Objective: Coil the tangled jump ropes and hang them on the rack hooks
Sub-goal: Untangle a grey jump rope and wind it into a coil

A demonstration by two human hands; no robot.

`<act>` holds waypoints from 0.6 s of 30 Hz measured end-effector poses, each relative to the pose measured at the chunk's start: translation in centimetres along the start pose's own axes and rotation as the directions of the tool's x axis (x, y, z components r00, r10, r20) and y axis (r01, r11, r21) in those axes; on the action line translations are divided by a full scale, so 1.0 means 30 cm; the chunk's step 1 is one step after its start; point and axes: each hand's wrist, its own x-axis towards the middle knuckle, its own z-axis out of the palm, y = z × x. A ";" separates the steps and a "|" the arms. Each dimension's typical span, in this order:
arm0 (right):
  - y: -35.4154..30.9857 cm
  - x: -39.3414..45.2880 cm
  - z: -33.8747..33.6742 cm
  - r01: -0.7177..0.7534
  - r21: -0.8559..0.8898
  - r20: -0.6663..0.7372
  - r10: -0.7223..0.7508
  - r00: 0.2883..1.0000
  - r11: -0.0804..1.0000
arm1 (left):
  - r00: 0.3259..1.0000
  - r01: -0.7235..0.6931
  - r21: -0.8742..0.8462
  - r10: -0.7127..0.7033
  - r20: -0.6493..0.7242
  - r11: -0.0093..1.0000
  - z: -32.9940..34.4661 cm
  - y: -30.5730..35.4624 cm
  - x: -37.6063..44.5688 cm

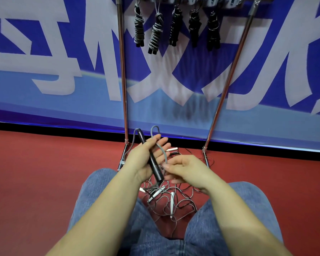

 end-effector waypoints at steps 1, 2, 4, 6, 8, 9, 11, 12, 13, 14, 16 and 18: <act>0.001 0.000 0.006 0.021 -0.028 0.000 -0.021 1.000 0.999 | 1.000 0.007 -0.031 -0.007 0.011 1.000 0.004 0.004 -0.002; 0.001 0.001 0.011 0.038 -0.043 -0.010 -0.039 0.999 0.998 | 1.000 0.012 -0.049 -0.011 0.018 0.999 0.008 0.009 -0.004; -0.003 0.002 0.013 0.061 0.010 -0.056 -0.061 0.997 0.998 | 1.000 0.008 -0.021 -0.007 0.024 1.000 0.010 0.015 -0.003; -0.019 0.004 -0.001 0.087 0.164 -0.165 -0.060 0.984 0.983 | 1.000 0.003 0.114 -0.004 0.016 0.994 0.000 0.011 0.000; -0.034 0.010 -0.029 0.131 0.385 -0.306 -0.008 0.952 0.914 | 1.000 -0.003 0.389 -0.003 0.015 0.921 -0.021 -0.006 0.003; -0.036 0.014 -0.045 0.159 0.519 -0.353 0.041 0.935 0.840 | 0.999 -0.012 0.544 -0.007 0.033 0.839 -0.031 -0.019 0.001; -0.032 0.018 -0.070 0.213 0.737 -0.391 0.148 0.908 0.641 | 0.996 -0.022 0.740 -0.050 0.075 0.673 -0.041 -0.046 -0.008; -0.028 0.018 -0.079 0.233 0.803 -0.394 0.195 0.898 0.548 | 0.994 -0.020 0.779 -0.074 0.085 0.627 -0.043 -0.057 -0.013; -0.022 0.018 -0.087 0.247 0.845 -0.390 0.230 0.892 0.474 | 0.991 -0.022 0.799 -0.091 0.096 0.602 -0.043 -0.065 -0.016; -0.017 0.016 -0.093 0.256 0.870 -0.383 0.250 0.889 0.422 | 0.989 -0.037 0.815 -0.096 0.113 0.579 -0.040 -0.070 -0.018; -0.007 0.017 -0.099 0.269 0.890 -0.377 0.262 0.888 0.369 | 0.984 -0.094 0.845 -0.082 0.160 0.527 -0.035 -0.073 -0.017; 0.000 0.020 -0.105 0.270 0.892 -0.374 0.256 0.891 0.363 | 0.982 -0.113 0.822 -0.062 0.177 0.558 -0.028 -0.074 -0.021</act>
